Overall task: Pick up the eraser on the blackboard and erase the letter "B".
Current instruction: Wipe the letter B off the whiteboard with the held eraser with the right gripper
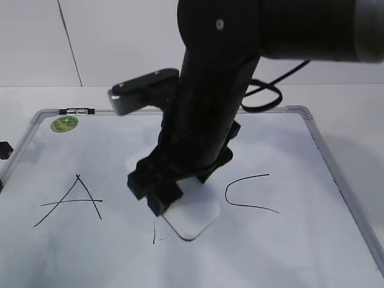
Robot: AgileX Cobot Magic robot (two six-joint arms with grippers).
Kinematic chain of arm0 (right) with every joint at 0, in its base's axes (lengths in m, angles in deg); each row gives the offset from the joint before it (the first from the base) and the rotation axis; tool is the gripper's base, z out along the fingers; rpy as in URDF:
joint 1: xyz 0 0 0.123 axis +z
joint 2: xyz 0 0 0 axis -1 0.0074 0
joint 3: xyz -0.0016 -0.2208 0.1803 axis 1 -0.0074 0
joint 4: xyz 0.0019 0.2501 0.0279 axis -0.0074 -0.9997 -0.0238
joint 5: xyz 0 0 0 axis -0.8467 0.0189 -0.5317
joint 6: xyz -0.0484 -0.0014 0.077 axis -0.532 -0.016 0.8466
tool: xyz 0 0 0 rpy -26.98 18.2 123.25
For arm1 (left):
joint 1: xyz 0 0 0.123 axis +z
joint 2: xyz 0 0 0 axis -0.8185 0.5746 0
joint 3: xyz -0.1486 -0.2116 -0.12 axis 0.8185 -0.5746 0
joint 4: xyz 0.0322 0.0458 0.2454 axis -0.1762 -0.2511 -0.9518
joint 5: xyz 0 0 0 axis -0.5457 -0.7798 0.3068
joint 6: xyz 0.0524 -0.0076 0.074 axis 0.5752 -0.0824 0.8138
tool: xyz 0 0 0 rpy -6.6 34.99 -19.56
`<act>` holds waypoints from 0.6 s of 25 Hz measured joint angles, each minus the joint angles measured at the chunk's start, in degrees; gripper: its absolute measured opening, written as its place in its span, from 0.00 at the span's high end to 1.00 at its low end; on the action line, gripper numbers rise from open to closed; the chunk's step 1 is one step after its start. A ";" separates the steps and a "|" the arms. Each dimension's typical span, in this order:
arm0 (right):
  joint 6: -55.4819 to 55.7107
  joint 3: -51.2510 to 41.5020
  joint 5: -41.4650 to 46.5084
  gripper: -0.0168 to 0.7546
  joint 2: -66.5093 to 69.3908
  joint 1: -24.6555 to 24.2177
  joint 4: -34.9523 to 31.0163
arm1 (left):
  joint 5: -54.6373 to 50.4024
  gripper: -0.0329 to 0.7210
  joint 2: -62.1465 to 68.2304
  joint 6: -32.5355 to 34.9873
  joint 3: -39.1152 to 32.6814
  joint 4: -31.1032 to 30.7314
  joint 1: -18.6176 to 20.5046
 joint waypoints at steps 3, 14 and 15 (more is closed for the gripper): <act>-2.28 -4.93 -4.29 0.30 -0.17 1.40 -2.52 | -0.10 0.94 0.00 0.00 0.00 0.00 0.00; -8.70 -7.91 -14.30 0.30 3.48 2.72 -3.24 | -0.10 0.94 0.00 0.00 0.00 0.12 0.00; -9.17 -7.91 -14.20 0.30 3.97 2.76 -3.24 | -0.10 0.94 0.00 0.00 0.00 0.12 0.00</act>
